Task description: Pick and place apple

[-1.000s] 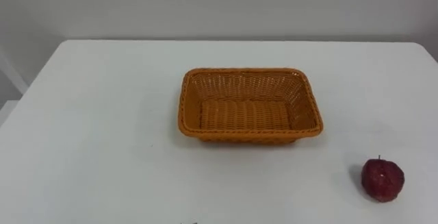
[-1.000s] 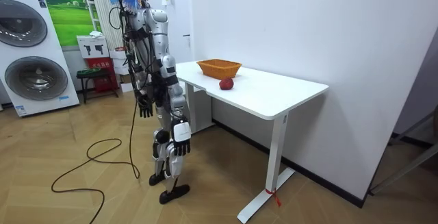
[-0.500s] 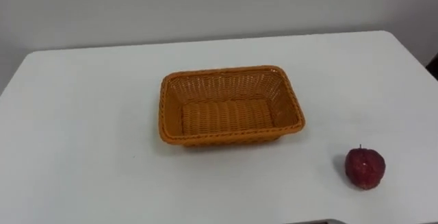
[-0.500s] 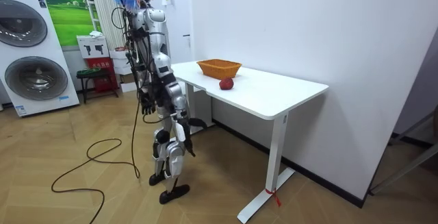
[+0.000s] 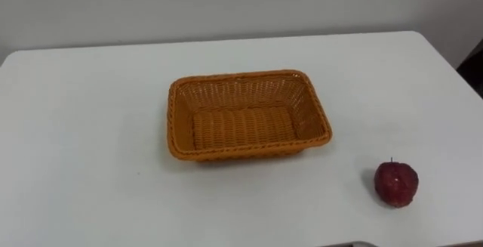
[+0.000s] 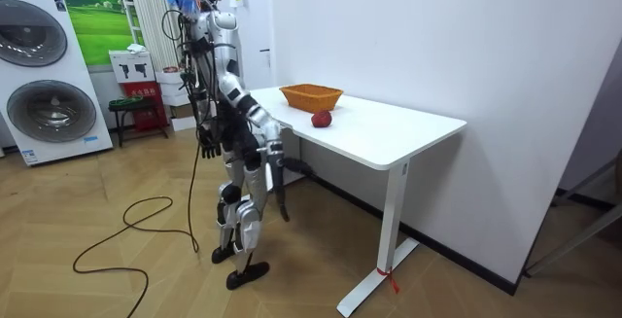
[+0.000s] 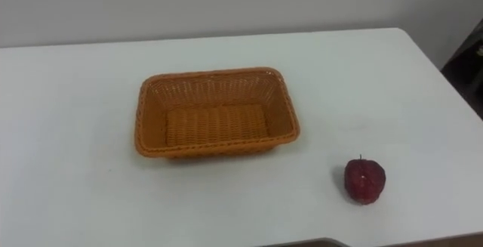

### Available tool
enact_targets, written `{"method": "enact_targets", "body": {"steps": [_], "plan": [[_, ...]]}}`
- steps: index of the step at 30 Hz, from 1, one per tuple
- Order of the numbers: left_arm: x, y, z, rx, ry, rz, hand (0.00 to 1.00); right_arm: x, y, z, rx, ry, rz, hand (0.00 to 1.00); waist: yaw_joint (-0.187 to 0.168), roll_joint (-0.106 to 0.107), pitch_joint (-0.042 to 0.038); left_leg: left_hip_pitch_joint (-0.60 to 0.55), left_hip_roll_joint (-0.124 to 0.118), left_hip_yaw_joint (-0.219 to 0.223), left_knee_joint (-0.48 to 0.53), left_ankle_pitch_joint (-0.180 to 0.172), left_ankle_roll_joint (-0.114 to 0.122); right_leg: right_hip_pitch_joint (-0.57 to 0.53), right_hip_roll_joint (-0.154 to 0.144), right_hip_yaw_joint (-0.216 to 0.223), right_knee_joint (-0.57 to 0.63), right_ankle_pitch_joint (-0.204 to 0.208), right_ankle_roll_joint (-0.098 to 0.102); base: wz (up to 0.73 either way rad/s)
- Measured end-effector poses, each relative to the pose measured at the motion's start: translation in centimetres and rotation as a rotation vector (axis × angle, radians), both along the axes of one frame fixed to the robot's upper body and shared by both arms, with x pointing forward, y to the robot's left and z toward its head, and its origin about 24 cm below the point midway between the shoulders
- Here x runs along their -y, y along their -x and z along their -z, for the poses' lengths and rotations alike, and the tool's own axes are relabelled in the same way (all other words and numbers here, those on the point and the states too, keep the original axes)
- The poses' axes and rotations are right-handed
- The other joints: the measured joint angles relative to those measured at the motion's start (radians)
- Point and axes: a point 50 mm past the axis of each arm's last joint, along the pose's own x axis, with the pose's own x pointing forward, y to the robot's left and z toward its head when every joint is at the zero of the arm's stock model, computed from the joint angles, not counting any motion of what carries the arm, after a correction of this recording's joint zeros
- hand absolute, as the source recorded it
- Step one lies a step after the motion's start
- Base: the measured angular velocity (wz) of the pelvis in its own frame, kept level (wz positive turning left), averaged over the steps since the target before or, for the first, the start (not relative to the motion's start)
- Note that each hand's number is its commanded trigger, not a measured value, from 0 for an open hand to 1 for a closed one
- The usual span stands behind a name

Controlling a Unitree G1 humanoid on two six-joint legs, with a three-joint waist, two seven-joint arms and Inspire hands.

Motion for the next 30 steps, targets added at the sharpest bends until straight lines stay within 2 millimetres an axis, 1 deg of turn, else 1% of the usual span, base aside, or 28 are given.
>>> {"method": "enact_targets", "body": {"steps": [1, 2, 3, 5, 6, 7, 8, 9, 11, 12, 14, 16, 18, 20, 21, 23, 25, 26, 30], "plan": [[0.0, 0.0, 0.0, 0.003, -0.005, 0.002, 0.0, 0.4, -0.3, -0.6, -0.013, 0.033, -0.006, 0.0, -0.003, 0.0, 0.0001, -0.002, 0.0, -0.001, -0.001, 0.0, 0.0, -0.001, 0.0, 0.001, 0.0, 0.0, 0.0, 0.04], [-0.1, -0.1, 0.0, 0.009, -0.009, 0.003, 0.0, 1.1, -1.1, -1.8, -0.05, 0.105, -0.025, 0.0, -0.004, 0.001, -0.0001, -0.007, 0.0, -0.003, 0.0, 0.0, 0.0, -0.005, 0.0, 0.001, 0.003, 0.0, 0.0, 0.04], [-0.1, -0.1, 0.0, 0.014, -0.011, 0.005, 0.0, 1.5, -1.4, -2.5, -0.068, 0.147, -0.029, 0.0, -0.004, 0.002, -0.0006, -0.012, 0.0, -0.003, 0.002, 0.0, 0.0, -0.01, 0.0, 0.0, 0.005, 0.0, 0.0, 0.0], [-0.2, -0.6, -0.1, 0.042, -0.025, 0.023, 0.0, 2.5, -2.5, -5.2, -0.168, 0.334, -0.064, 0.0, 0.008, 0.008, -0.0005, -0.038, 0.001, 0.0, 0.01, 0.0, 0.0, -0.036, 0.0, -0.004, 0.013, 0.002, -0.002, 0.0], [-0.2, -0.7, -0.1, 0.046, -0.031, 0.037, 0.0, 2.9, -3.0, -6.4, -0.226, 0.432, -0.085, 0.0, 0.011, 0.011, -0.0021, -0.05, 0.001, 0.0, 0.013, 0.001, 0.0, -0.047, 0.0, -0.006, 0.015, 0.004, -0.002, 0.0], [-0.2, -0.8, -0.1, 0.044, -0.034, 0.045, 0.0, 3.1, -3.2, -7.1, -0.248, 0.478, -0.093, 0.0, 0.012, 0.009, -0.0031, -0.053, 0.001, 0.0, 0.016, 0.001, 0.0, -0.051, 0.0, -0.006, 0.018, 0.004, -0.002, 0.0], [-0.2, -0.8, -0.1, 0.041, -0.038, 0.058, 0.0, 3.2, -3.7, -8.3, -0.279, 0.568, -0.104, 0.0, 0.015, 0.015, -0.0047, -0.059, 0.001, -0.001, 0.021, 0.001, 0.0, -0.06, 0.0, -0.005, 0.023, 0.004, -0.002, 0.0], [-0.2, -0.9, -0.1, 0.04, -0.039, 0.065, 0.0, 3.2, -4.1, -8.9, -0.283, 0.606, -0.109, 0.0, 0.016, 0.016, -0.0059, -0.063, 0.002, 0.0, 0.022, 0.001, 0.0, -0.067, 0.0, -0.003, 0.028, 0.004, -0.002, -0.04], [-0.1, -1.0, -0.1, 0.044, -0.038, 0.078, 0.0, 2.6, -5.4, -10.9, -0.337, 0.78, -0.176, 0.0, 0.019, 0.025, -0.0064, -0.071, 0.002, 0.001, 0.023, 0.001, 0.0, -0.076, 0.001, 0.001, 0.028, 0.004, -0.002, -0.06], [-0.1, -1.0, 0.0, 0.044, -0.036, 0.083, 0.0, 2.4, -5.7, -11.2, -0.354, 0.822, -0.198, 0.0, 0.02, 0.026, -0.0063, -0.071, 0.002, 0.001, 0.023, 0.001, 0.0, -0.077, 0.001, 0.002, 0.028, 0.004, -0.002, -0.06], [0.1, -1.0, 0.1, 0.038, -0.028, 0.095, 0.0, 1.4, -7.1, -12.4, -0.383, 0.953, -0.271, 0.0, 0.024, 0.027, -0.0059, -0.068, 0.002, 0.002, 0.022, 0.002, -0.001, -0.077, 0.001, 0.002, 0.028, 0.004, -0.002, -0.02], [0.4, -1.5, 0.2, 0.041, -0.018, 0.121, 0.0, 0.7, -7.9, -13.0, -0.398, 1.034, -0.324, 0.0, 0.038, 0.026, -0.0054, -0.065, 0.002, 0.002, 0.021, 0.002, -0.001, -0.077, 0.0, 0.002, 0.027, 0.004, -0.002, 0.0], [0.6, -1.9, 0.3, 0.049, -0.012, 0.14, 0.0, 0.0, -8.5, -13.1, -0.411, 1.085, -0.378, 0.0, 0.056, 0.022, -0.0048, -0.059, 0.002, 0.003, 0.02, 0.003, -0.001, -0.079, 0.001, 0.004, 0.027, 0.004, -0.002, -0.02], [0.9, -2.0, 0.4, 0.047, -0.005, 0.158, 0.0, -1.4, -9.0, -13.2, -0.406, 1.154, -0.491, 0.0, 0.073, 0.021, -0.0048, -0.054, 0.003, 0.005, 0.018, 0.003, -0.001, -0.073, 0.001, 0.002, 0.027, 0.004, -0.002, 0.0], [0.9, -1.9, 0.4, 0.043, -0.003, 0.159, 0.0, -1.8, -9.2, -13.2, -0.399, 1.171, -0.527, 0.0, 0.077, 0.021, -0.004, -0.051, 0.003, 0.004, 0.017, 0.003, -0.001, -0.071, 0.001, 0.003, 0.026, 0.004, -0.002, 0.0], [1.1, -1.4, 0.5, 0.017, 0.008, 0.165, 0.0, -3.2, -9.8, -12.8, -0.379, 1.208, -0.661, 0.0, 0.085, 0.023, -0.003, -0.047, 0.005, 0.005, 0.016, 0.003, -0.001, -0.061, 0.001, 0.002, 0.013, 0.005, -0.003, 0.0], [1.3, -1.7, 0.6, 0.02, 0.018, 0.183, 0.0, -4.1, -10.2, -12.5, -0.367, 1.224, -0.749, 0.0, 0.096, 0.027, -0.0007, -0.048, 0.006, 0.009, 0.014, 0.003, -0.001, -0.063, 0.002, 0.002, 0.011, 0.008, -0.004, 0.0], [1.4, -1.8, 0.6, 0.02, 0.022, 0.19, 0.0, -4.8, -10.6, -12.2, -0.351, 1.233, -0.81, 0.0, 0.096, 0.03, 0.0001, -0.048, 0.011, 0.009, 0.008, 0.002, -0.002, -0.065, 0.002, 0.002, 0.01, 0.008, -0.004, 0.0], [1.6, -2.3, 0.7, 0.02, 0.037, 0.214, 0.0, -6.8, -11.2, -12.2, -0.286, 1.263, -0.954, 0.0, 0.1, 0.036, 0.0022, -0.049, 0.01, 0.01, 0.005, 0.002, -0.002, -0.064, 0.002, -0.001, 0.011, 0.009, -0.004, 0.0]]}}
